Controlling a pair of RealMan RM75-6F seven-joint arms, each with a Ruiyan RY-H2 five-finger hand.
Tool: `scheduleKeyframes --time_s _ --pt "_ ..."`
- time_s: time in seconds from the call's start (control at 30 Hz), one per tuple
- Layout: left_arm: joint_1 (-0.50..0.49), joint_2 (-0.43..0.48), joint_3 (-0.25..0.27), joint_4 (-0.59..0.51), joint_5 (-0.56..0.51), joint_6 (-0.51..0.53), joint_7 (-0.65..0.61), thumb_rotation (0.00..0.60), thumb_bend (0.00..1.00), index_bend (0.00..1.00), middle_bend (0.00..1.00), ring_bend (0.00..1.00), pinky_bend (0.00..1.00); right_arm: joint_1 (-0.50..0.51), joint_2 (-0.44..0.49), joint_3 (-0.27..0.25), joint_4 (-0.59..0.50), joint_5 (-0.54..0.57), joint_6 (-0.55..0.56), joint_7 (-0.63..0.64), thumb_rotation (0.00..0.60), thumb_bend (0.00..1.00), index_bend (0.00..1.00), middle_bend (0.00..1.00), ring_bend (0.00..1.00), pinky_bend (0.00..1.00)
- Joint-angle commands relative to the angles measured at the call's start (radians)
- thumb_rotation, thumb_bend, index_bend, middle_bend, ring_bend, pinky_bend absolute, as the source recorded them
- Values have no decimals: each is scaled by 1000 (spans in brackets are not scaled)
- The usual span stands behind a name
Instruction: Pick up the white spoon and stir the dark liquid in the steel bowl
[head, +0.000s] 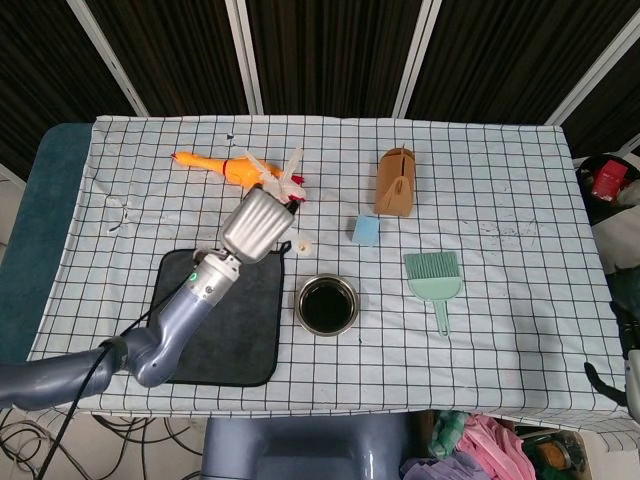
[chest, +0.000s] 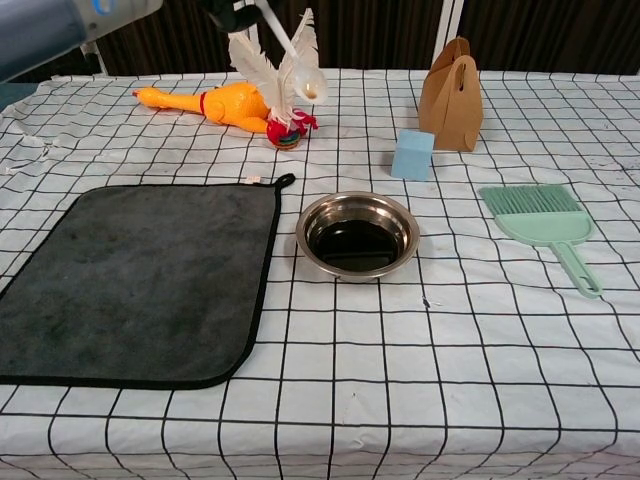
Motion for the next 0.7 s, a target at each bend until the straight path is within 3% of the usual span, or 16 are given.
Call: scheduleKeyframes --time_s 0.03,0.47,0.7 --pt "-94 -42 23 105 68 -76 45 600 524 660 814 814 777 1 -2 1 7 5 -6 3 600 219 0 107 224 288" --pt "-217 -84 96 198 247 -105 -25 600 525 682 820 814 777 11 -19 0 29 11 -28 2 600 220 0 107 224 288" --pt "-259 -112 161 254 336 -132 -74 600 525 688 820 814 777 13 -22 -2 28 9 -32 1 600 219 0 107 224 288"
